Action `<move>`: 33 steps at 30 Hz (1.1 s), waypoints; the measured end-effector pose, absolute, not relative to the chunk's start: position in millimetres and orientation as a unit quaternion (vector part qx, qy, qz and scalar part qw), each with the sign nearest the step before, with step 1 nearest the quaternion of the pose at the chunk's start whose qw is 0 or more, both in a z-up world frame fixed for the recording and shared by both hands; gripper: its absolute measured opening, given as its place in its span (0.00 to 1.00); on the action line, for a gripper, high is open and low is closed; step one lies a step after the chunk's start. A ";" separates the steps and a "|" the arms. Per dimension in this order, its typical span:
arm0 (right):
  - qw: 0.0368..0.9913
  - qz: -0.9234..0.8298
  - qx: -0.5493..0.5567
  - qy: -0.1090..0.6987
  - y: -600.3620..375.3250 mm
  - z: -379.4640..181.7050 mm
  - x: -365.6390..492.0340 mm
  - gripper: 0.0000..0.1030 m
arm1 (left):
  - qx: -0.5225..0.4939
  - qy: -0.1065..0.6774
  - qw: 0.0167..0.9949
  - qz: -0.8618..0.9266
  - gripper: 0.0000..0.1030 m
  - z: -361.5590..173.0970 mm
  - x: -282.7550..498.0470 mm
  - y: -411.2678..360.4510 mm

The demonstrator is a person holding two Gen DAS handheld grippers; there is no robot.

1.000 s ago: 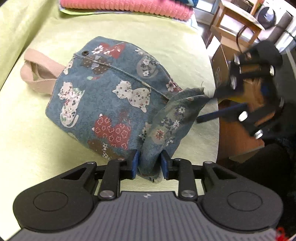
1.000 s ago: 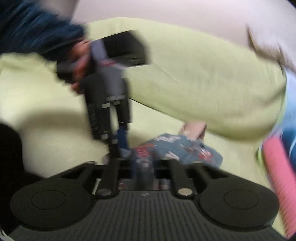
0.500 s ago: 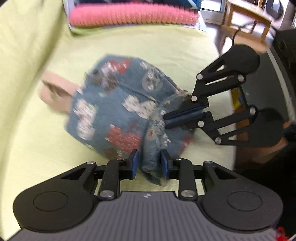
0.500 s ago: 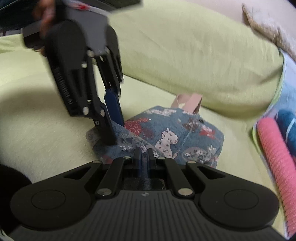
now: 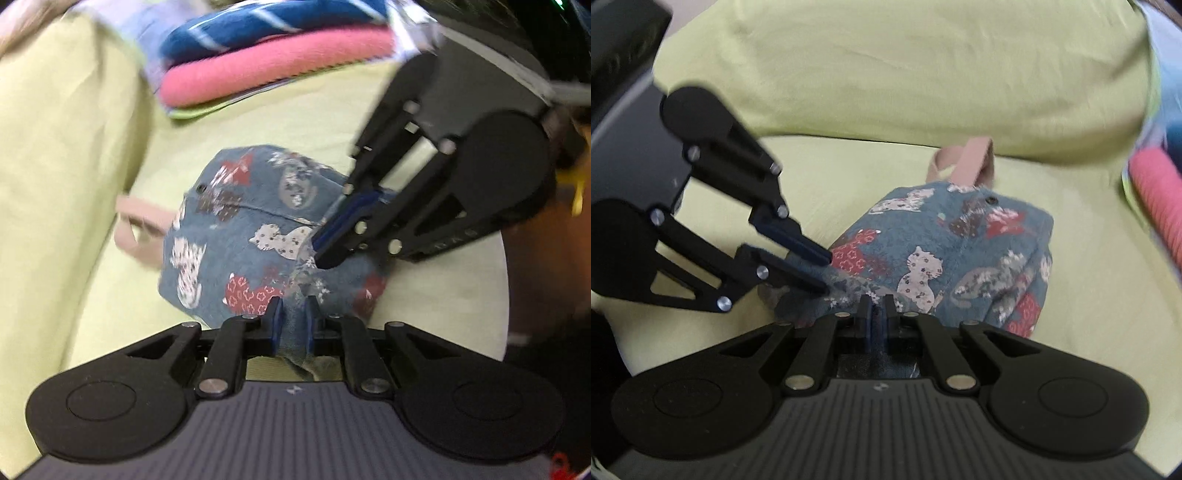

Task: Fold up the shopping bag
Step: 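Grasp the bag's folded end with the right gripper beside the left gripper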

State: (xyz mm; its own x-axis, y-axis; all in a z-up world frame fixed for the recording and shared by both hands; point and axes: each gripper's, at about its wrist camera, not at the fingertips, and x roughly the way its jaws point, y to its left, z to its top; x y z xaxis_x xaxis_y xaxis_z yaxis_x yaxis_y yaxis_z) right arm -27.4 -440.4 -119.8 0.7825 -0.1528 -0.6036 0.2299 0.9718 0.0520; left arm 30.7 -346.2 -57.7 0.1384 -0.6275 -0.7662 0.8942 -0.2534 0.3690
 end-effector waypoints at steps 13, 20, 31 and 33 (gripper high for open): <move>0.940 -0.144 -0.028 0.309 -410.0 -118.8 -57.0 0.04 | 0.446 0.164 0.601 -0.642 0.13 -59.8 35.3 -347.3; 0.928 -0.137 0.002 0.345 -423.6 -120.4 -45.5 0.04 | 0.438 0.168 0.609 -0.639 0.13 -60.3 37.4 -346.8; 0.916 -0.139 0.053 0.372 -434.4 -116.2 -37.4 0.04 | 0.461 0.138 0.621 -0.618 0.12 -63.1 23.1 -344.0; 0.914 -0.139 0.058 0.376 -435.3 -115.5 -36.3 0.04 | 0.465 0.132 0.622 -0.615 0.12 -63.8 20.9 -343.5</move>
